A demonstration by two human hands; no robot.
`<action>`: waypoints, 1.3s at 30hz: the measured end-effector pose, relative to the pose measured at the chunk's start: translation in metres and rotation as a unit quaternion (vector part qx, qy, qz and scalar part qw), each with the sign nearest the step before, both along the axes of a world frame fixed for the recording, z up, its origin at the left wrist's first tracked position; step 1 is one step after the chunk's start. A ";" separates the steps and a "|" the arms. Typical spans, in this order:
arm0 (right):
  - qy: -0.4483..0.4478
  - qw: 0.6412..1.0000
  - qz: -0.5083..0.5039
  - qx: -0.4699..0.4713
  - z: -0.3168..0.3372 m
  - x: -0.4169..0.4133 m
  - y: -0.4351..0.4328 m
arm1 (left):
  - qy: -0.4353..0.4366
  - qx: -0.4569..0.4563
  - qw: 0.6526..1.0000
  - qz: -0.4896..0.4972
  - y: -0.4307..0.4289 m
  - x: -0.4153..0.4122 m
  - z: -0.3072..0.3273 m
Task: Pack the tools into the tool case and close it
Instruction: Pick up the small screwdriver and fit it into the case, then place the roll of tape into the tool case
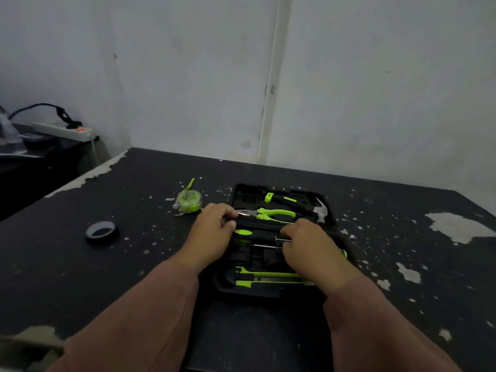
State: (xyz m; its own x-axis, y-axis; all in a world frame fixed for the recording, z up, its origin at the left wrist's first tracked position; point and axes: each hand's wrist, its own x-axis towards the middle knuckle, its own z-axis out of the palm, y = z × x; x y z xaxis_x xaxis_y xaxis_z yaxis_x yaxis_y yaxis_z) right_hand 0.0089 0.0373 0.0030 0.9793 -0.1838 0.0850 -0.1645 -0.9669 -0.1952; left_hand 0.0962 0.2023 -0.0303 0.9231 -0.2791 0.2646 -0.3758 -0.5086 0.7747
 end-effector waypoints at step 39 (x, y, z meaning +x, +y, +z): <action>-0.049 0.969 0.184 0.157 -0.055 0.106 0.256 | 0.076 0.117 0.955 0.260 0.201 0.025 -0.025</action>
